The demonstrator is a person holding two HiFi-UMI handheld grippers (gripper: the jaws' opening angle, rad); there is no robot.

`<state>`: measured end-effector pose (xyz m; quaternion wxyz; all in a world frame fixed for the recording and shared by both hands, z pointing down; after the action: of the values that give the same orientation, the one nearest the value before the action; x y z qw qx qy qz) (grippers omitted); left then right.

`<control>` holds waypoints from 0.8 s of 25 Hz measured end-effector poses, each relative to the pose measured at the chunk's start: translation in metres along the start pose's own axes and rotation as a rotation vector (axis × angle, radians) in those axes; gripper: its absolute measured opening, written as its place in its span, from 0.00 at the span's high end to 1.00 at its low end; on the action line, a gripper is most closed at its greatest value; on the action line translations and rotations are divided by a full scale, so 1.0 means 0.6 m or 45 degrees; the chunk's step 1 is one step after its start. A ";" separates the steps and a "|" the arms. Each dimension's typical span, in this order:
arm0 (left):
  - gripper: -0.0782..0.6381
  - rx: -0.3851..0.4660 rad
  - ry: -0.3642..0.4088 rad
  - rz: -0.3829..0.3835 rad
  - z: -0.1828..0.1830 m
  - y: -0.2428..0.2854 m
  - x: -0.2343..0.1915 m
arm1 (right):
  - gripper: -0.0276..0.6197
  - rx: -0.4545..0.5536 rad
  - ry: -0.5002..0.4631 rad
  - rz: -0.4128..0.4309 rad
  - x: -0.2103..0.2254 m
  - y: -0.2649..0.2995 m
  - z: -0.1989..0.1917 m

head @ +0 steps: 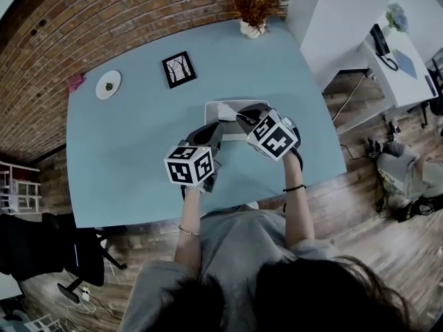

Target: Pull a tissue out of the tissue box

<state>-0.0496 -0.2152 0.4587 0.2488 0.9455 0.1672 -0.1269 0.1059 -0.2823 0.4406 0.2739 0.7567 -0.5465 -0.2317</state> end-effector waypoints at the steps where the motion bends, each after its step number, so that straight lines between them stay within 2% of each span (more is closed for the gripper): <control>1: 0.89 0.002 0.004 -0.003 0.000 -0.001 0.002 | 0.95 0.004 0.000 -0.005 -0.001 -0.002 0.000; 20: 0.89 0.057 0.071 -0.007 0.010 -0.056 0.027 | 0.95 0.088 -0.032 -0.074 -0.050 -0.052 0.018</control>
<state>-0.0484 -0.1869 0.4339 0.2226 0.9535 0.1739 -0.1050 0.1119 -0.2474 0.4132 0.2337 0.7783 -0.5354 -0.2300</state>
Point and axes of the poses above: the fingertips, and each gripper's own axes: y forward along the fingers, x to its right, z out of its top, the point moved 10 cm from there along -y, backward along the fingers, and after that the axes turned 8 degrees about z, right-handed, at the moved point
